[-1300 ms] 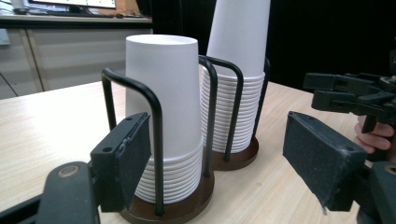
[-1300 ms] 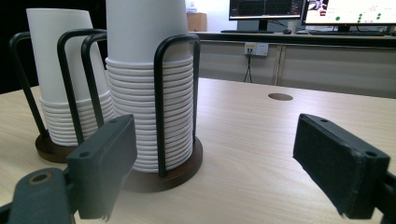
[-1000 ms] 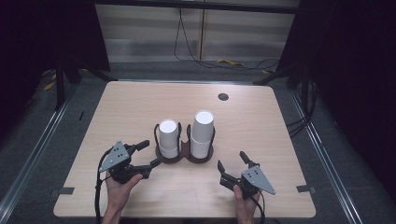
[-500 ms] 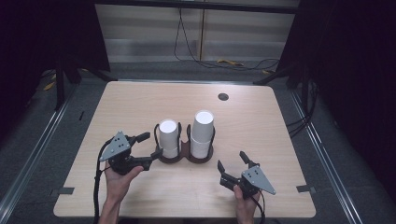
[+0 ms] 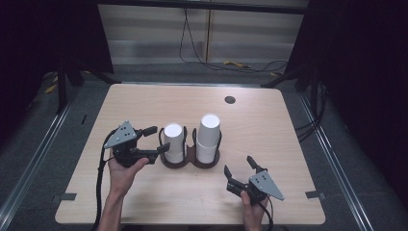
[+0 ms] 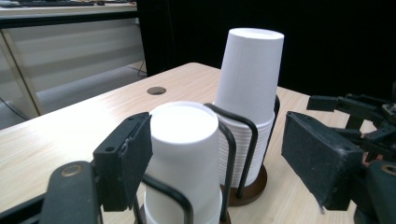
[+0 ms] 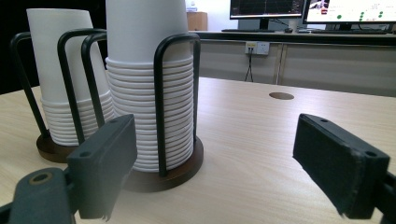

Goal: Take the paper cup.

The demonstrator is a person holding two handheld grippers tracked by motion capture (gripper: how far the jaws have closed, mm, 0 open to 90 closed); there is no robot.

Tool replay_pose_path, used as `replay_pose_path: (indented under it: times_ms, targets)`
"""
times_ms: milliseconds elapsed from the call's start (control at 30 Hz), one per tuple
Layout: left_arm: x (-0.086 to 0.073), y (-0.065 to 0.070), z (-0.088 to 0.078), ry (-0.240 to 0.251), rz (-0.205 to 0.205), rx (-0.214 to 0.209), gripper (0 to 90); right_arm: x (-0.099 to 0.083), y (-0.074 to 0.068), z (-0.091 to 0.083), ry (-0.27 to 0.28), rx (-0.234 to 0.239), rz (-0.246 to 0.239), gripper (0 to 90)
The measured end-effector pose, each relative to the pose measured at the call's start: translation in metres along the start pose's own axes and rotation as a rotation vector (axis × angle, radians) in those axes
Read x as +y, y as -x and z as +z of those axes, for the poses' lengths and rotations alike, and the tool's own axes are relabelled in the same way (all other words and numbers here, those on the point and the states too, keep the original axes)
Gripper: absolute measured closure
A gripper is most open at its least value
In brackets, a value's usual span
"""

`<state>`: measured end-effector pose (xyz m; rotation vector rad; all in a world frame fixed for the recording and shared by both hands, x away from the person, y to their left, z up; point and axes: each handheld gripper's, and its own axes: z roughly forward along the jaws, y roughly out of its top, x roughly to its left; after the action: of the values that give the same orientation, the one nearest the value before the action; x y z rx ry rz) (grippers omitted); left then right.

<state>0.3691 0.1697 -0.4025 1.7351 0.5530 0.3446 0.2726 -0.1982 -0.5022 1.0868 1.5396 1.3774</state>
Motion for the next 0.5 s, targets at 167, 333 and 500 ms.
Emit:
replay_pose_path:
  times_ms: [167,333,500]
  targets:
    - [0.007,0.001,0.007,-0.029,0.022,-0.003,25.2,0.000,0.000,0.000,-0.002,-0.001,0.003,13.3]
    - [0.017,-0.005,0.011,-0.053,0.020,-0.024,25.7,0.000,0.000,0.000,-0.004,0.004,0.002,13.3]
    - [0.028,-0.008,0.018,-0.084,0.030,-0.033,25.7,0.000,0.000,0.000,-0.002,0.001,0.003,13.3]
